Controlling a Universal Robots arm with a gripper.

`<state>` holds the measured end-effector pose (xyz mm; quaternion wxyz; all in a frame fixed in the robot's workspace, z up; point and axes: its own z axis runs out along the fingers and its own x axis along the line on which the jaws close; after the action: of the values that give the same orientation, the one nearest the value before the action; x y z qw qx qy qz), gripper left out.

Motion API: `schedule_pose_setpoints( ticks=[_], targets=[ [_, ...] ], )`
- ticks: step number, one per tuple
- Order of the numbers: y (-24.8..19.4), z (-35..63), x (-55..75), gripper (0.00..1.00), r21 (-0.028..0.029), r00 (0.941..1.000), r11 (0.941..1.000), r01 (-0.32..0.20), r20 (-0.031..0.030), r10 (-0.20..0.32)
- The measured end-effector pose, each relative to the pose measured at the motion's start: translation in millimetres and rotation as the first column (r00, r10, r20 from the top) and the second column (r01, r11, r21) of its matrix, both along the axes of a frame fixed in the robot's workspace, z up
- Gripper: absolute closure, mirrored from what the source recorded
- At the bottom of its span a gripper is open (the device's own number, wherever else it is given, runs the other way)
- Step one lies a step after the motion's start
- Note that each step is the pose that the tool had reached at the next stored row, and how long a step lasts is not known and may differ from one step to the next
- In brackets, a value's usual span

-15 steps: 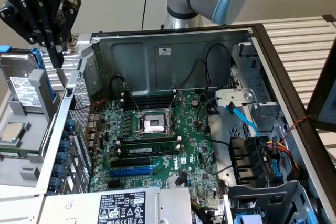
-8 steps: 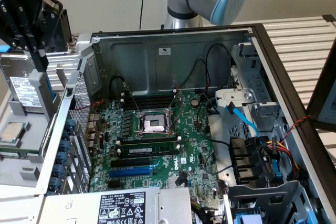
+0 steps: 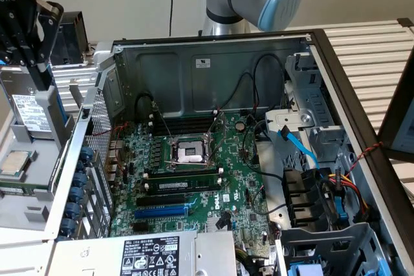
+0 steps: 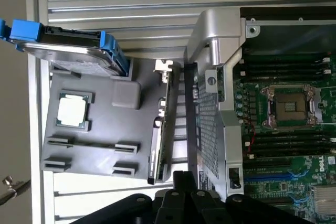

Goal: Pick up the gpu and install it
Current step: 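Reach for the gpu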

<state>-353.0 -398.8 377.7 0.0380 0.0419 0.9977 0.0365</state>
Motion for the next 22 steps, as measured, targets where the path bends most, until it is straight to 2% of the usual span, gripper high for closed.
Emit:
schedule_pose_setpoints(
  ticks=[3,6,11,16,19,20,21,22],
  targets=[
    [0.1,-0.9,-7.0,0.89,0.0051,0.9999,1.0,0.0,0.0107,0.0],
    [0.6,-3.0,-12.7,0.89,0.0071,0.9998,1.0,0.003,0.0174,-0.003],
    [1.3,-6.7,-22.4,0.89,0.0071,0.9997,0.9998,0.019,0.0177,-0.019],
    [1.5,-10.5,-26.5,0.89,0.0091,0.9987,0.9988,0.048,0.0186,-0.048],
    [1.5,-12.1,-29.1,0.7,0.0092,0.9977,0.9978,0.065,0.0189,-0.065],
    [1.5,-12.7,-29.4,0.7,0.0092,0.9973,0.9974,0.071,0.019,-0.071],
    [1.4,-13.6,-29.5,0.64,0.0093,0.9968,0.997,0.077,0.0201,-0.078],
    [1.5,-14.6,-29.7,0.64,0.0094,0.9961,0.9963,0.085,0.0216,-0.086]
  ],
)
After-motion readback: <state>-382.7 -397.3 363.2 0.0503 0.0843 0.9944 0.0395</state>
